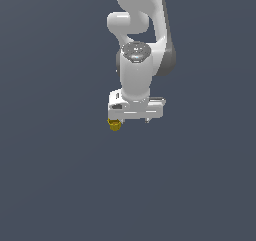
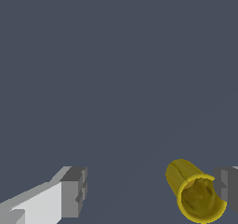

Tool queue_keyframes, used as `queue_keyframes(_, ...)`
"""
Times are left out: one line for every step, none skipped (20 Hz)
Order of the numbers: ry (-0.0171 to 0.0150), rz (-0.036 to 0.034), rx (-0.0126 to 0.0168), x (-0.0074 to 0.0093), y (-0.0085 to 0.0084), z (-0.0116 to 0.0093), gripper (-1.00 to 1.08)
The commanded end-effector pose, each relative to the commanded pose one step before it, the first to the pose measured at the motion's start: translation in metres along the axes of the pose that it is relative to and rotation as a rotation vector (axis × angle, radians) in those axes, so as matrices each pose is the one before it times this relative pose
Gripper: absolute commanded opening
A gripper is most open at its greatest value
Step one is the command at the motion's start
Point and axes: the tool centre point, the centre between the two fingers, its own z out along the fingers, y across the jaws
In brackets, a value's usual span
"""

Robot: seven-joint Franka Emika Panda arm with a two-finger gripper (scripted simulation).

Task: Pick up the object and move it to a goal position.

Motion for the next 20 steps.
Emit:
queue_keyframes(0.0, 0.0, 0.0, 0.0, 0.00001, 0.0, 1.0)
queue_keyframes(0.00037, 0.00096, 0.0006, 0.00004, 0.00009, -0.00026, 1.0)
queue_keyframes(0.00106, 0.00284, 0.00179, 0.00013, 0.00027, -0.00075, 1.0)
queue_keyframes(0.00176, 0.00469, 0.00296, 0.00022, 0.00044, -0.00125, 1.0)
queue_keyframes(0.00246, 0.00656, 0.00414, 0.00032, 0.00061, -0.00176, 1.0)
queue_keyframes(0.00309, 0.00821, 0.0052, 0.00043, 0.00069, -0.00224, 1.0)
queue_keyframes(0.00304, 0.00807, 0.00513, 0.00046, 0.00062, -0.00226, 1.0)
queue_keyframes(0.00234, 0.0062, 0.00397, 0.0004, 0.0004, -0.0018, 1.0)
queue_keyframes(0.00161, 0.00429, 0.00277, 0.00032, 0.00018, -0.0013, 1.0)
queue_keyframes(0.0009, 0.0024, 0.00158, 0.00023, 0.00003, -0.00079, 1.0)
queue_keyframes(0.0, 0.0, 0.0, 0.0001, -0.00045, -0.0001, 1.0)
queue_keyframes(-0.00037, -0.00097, -0.0006, -0.00012, 0.00026, 0.00033, 1.0)
queue_keyframes(-0.00045, -0.00131, -0.00097, -0.00033, 0.00041, 0.00068, 1.0)
queue_keyframes(-0.00017, -0.00066, -0.0007, -0.00054, 0.0009, 0.0008, 1.0)
queue_keyframes(-0.00006, -0.00039, -0.00056, -0.00081, 0.00154, 0.00107, 1.0)
queue_keyframes(-0.00013, -0.00072, -0.00094, -0.00111, 0.00196, 0.00148, 1.0)
queue_keyframes(-0.00028, -0.00125, -0.00147, -0.00142, 0.00232, 0.00194, 1.0)
queue_keyframes(-0.0004, -0.00159, -0.00175, -0.00175, 0.00282, 0.00234, 1.0)
queue_keyframes(-0.00052, -0.00198, -0.0021, -0.00208, 0.00321, 0.00275, 1.0)
queue_keyframes(-0.00062, -0.00226, -0.00235, -0.00241, 0.00363, 0.0031, 1.0)
